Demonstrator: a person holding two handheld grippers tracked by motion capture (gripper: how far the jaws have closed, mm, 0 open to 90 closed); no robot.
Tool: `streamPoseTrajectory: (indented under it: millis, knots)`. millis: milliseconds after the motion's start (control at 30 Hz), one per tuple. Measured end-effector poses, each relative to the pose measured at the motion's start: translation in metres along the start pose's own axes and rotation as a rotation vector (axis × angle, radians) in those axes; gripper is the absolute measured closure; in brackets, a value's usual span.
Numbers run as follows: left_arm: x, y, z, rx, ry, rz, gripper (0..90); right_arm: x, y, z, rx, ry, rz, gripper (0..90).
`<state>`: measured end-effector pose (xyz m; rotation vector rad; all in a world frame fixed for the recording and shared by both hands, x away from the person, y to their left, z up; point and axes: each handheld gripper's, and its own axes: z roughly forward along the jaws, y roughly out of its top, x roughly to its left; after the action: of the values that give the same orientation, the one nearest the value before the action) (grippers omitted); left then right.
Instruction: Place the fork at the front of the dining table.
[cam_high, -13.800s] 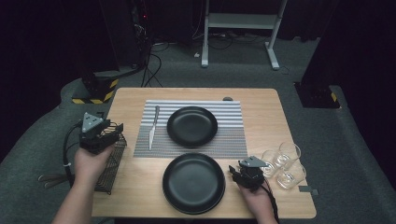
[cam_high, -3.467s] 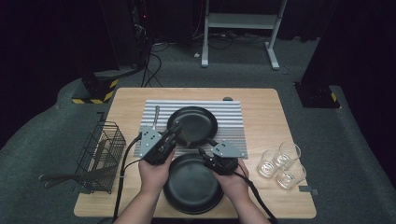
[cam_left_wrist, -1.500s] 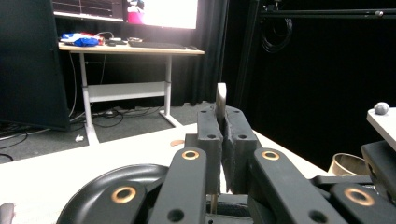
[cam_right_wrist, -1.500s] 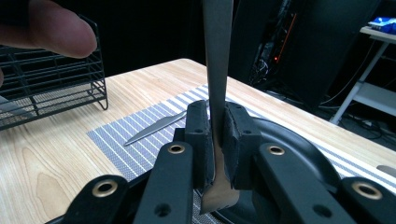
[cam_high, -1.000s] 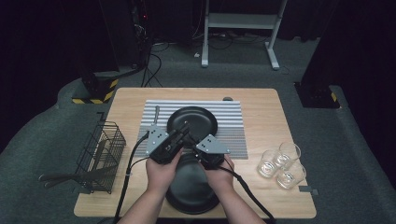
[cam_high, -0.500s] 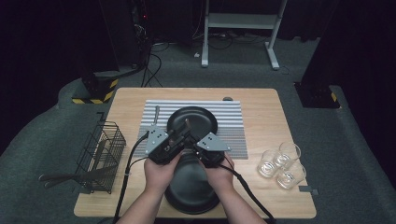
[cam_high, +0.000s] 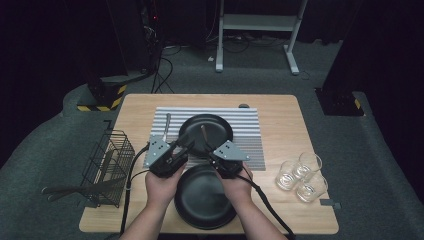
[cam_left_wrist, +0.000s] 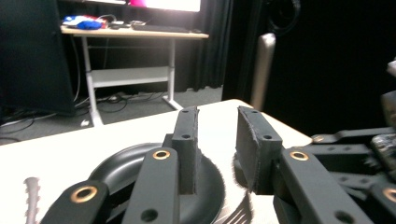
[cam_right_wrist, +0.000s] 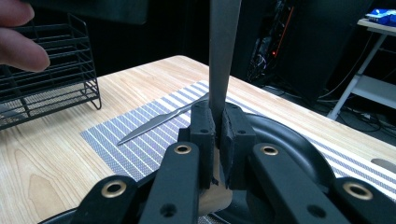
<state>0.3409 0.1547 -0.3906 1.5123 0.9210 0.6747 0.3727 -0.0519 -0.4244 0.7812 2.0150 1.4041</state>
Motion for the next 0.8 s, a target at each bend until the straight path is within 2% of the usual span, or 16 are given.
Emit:
streamPoseTrajectory:
  millis: [267,400,633,800]
  knots:
    - [0.015,-0.01,-0.006,0.032,0.05,0.024,67.5,-0.003,0.001,-0.002,0.002,-0.002,0.007,84.8]
    - [0.023,-0.017,-0.007,0.057,0.067,0.02,64.7,-0.004,0.001,-0.002,0.003,-0.001,0.01,84.8]
    - [0.039,-0.039,-0.012,0.112,0.11,0.018,63.6,-0.006,0.001,-0.004,0.009,-0.006,0.021,85.0]
    - [0.054,-0.056,-0.019,0.147,0.148,-0.001,61.9,-0.013,0.001,-0.008,0.012,-0.018,0.034,84.9]
